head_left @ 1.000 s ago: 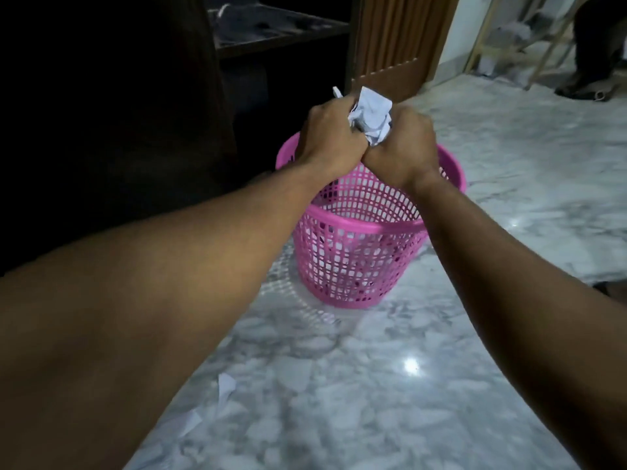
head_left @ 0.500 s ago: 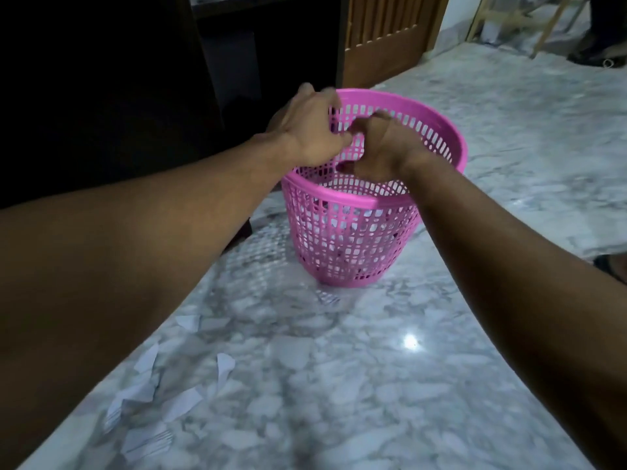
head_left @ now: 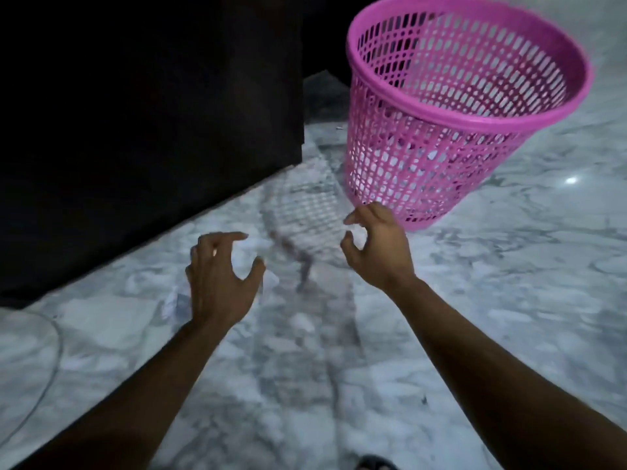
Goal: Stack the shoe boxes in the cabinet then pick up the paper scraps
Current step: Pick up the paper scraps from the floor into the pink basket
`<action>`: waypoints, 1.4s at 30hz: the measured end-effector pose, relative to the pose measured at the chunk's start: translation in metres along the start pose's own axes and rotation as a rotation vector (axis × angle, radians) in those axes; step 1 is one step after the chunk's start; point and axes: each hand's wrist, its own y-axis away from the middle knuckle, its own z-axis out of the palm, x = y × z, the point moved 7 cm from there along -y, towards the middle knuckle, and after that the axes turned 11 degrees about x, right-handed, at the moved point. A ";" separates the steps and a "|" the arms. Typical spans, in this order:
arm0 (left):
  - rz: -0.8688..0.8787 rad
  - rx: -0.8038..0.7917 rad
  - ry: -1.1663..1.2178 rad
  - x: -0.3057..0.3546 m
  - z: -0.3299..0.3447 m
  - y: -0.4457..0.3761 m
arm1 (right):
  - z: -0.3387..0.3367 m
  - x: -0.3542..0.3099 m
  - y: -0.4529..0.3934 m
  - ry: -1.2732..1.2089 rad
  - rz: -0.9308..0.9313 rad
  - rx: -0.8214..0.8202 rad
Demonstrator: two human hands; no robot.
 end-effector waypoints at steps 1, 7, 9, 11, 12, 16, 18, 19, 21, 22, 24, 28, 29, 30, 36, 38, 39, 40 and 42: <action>-0.040 0.013 -0.097 -0.027 -0.001 0.017 | 0.017 0.025 0.011 0.079 0.065 -0.075; -0.202 -0.207 -0.398 -0.126 0.018 0.069 | 0.070 0.094 0.046 0.461 0.146 -0.281; -0.169 -0.210 -0.443 -0.137 0.021 0.068 | 0.085 0.093 0.047 0.440 0.019 -0.268; -0.097 -0.129 -0.438 -0.139 0.020 0.064 | 0.096 0.082 0.046 0.380 -0.057 -0.242; -0.064 -0.077 -0.414 -0.139 0.018 0.062 | 0.099 0.071 0.045 0.354 -0.066 -0.215; 0.028 0.071 -0.341 -0.129 0.013 0.058 | 0.122 -0.006 0.046 0.091 -0.226 -0.141; 0.052 0.067 -0.369 -0.126 0.014 0.058 | 0.138 -0.045 0.059 -0.045 -0.327 -0.169; 0.069 0.059 -0.380 -0.126 0.015 0.056 | 0.148 -0.057 0.070 -0.073 -0.343 -0.229; 0.112 0.034 -0.381 -0.127 0.018 0.052 | 0.164 -0.070 0.094 -0.062 -0.365 -0.354; 0.123 0.025 -0.372 -0.128 0.019 0.049 | 0.169 -0.071 0.103 -0.050 -0.382 -0.372; 0.118 0.032 -0.364 -0.131 0.022 0.042 | 0.174 -0.066 0.108 -0.053 -0.404 -0.335; 0.083 0.079 -0.326 -0.137 0.021 0.031 | 0.185 -0.068 0.091 -0.097 -0.415 -0.306; 0.070 0.111 -0.275 -0.138 0.017 0.029 | 0.187 -0.070 0.087 -0.105 -0.399 -0.300; 0.043 0.145 -0.215 -0.139 0.013 0.026 | 0.188 -0.071 0.081 -0.113 -0.372 -0.284; -0.033 0.177 -0.171 -0.142 0.013 -0.004 | 0.203 -0.091 0.028 -0.243 -0.228 -0.203; -0.039 0.117 -0.235 -0.146 0.022 -0.009 | 0.225 -0.094 0.022 -0.215 -0.202 -0.321; -0.039 0.096 -0.266 -0.147 0.026 -0.009 | 0.236 -0.092 0.023 -0.195 -0.169 -0.391; -0.038 0.090 -0.279 -0.147 0.027 -0.009 | 0.245 -0.090 0.025 -0.171 -0.140 -0.444; -0.027 0.104 -0.247 -0.146 0.028 -0.008 | 0.249 -0.089 0.027 -0.144 -0.116 -0.447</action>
